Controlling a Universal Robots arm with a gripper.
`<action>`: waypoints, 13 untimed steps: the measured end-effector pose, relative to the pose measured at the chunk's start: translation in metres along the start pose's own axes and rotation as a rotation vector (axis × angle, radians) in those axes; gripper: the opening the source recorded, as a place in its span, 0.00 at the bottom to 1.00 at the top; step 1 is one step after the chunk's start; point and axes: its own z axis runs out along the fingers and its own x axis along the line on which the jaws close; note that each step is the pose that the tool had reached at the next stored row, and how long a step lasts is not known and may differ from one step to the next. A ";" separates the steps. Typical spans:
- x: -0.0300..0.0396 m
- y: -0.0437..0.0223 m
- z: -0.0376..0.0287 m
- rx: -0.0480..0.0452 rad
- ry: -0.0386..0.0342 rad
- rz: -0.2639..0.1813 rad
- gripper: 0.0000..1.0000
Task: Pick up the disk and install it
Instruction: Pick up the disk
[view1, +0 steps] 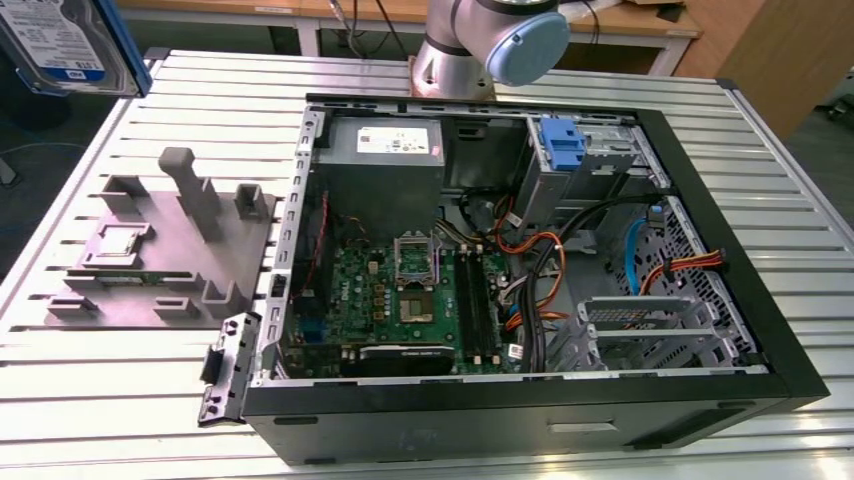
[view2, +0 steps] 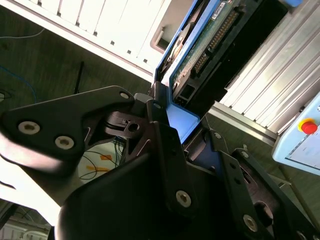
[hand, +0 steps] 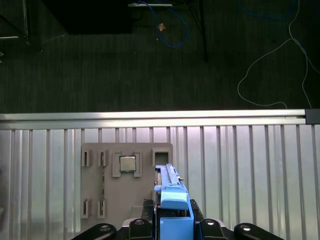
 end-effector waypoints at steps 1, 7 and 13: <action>0.0000 0.0000 0.0000 0.0001 0.0000 0.000 0.36; 0.0000 0.0000 -0.0004 -0.0001 0.0001 0.000 0.36; 0.0011 0.0000 -0.0010 -0.0003 0.0002 0.000 0.36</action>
